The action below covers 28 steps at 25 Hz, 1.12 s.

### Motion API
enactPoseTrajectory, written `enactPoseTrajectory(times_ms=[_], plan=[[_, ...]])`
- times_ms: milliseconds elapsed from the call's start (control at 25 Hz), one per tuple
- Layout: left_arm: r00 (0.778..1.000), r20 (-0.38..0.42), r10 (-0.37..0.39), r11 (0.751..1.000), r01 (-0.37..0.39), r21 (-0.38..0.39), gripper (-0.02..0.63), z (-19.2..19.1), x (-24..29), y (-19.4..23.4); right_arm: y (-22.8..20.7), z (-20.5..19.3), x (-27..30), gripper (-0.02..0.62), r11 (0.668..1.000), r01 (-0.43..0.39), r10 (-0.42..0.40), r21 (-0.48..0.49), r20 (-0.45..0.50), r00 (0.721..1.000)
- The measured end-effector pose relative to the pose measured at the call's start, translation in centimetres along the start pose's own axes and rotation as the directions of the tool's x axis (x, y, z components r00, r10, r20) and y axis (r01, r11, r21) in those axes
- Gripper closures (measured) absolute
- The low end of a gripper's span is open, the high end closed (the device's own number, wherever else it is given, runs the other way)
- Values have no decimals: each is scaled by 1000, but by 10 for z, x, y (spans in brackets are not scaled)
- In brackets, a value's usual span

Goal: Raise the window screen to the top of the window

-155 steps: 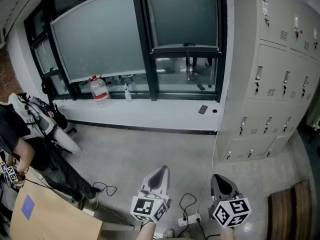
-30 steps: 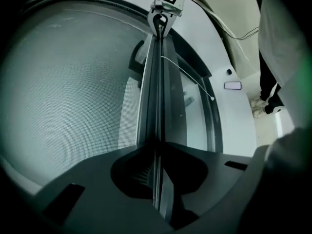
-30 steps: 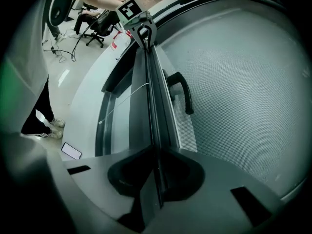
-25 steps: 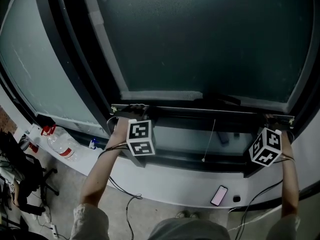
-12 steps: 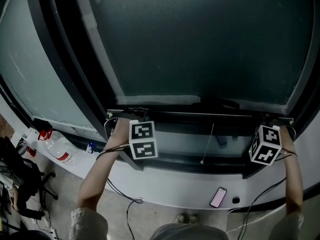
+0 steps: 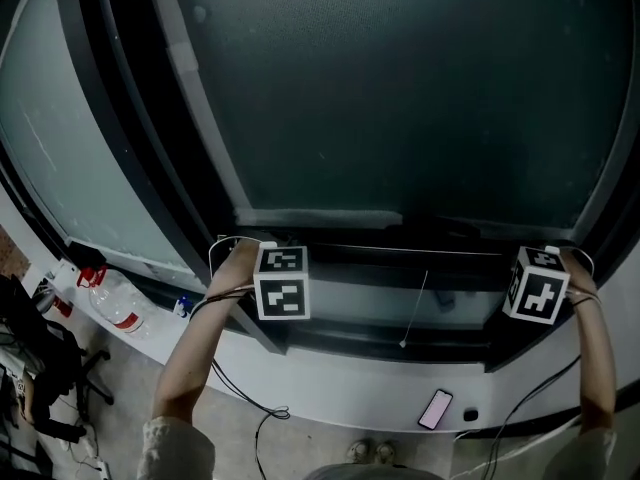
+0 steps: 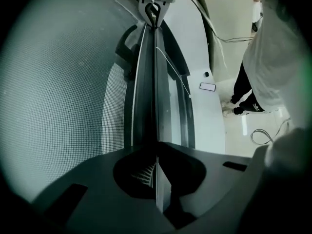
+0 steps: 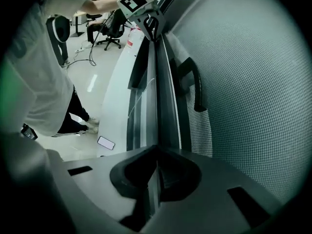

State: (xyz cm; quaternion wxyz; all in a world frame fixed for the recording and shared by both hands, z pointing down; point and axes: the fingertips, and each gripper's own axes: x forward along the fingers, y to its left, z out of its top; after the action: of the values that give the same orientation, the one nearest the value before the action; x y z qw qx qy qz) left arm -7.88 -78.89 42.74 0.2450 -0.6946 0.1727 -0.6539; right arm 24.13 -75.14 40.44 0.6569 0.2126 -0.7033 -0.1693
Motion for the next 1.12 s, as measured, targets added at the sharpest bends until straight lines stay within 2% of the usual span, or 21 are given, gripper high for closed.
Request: enactPoseTrajectory(times_ms=[160, 320, 560, 760, 840, 1000, 1120], plan=[[1000, 26, 11, 1000, -10, -19, 588, -1, 0, 1, 0, -1, 1, 578, 1000, 29, -29, 1, -12, 1000], [1000, 14, 26, 1000, -26, -11, 588, 1, -9, 9, -7, 0, -11, 578, 998, 64, -64, -8, -12, 998], [989, 47, 143, 989, -142, -31, 588, 0, -48, 42, -37, 4, -49, 578, 983, 181, -181, -24, -22, 983], [962, 49, 269, 963, -268, -36, 588, 2, -89, 73, -65, 6, -90, 578, 954, 297, -299, -50, -31, 954], [938, 60, 343, 939, -341, -42, 588, 3, -117, 93, -81, 6, -120, 578, 927, 371, -373, -55, -27, 928], [874, 100, 475, 879, -466, -103, 586, 2, -192, 148, -129, 13, -196, 578, 837, 545, -545, -42, 10, 838], [827, 84, 556, 830, -546, -113, 586, 3, -240, 188, -165, 19, -246, 578, 773, 633, -632, -35, 38, 774]])
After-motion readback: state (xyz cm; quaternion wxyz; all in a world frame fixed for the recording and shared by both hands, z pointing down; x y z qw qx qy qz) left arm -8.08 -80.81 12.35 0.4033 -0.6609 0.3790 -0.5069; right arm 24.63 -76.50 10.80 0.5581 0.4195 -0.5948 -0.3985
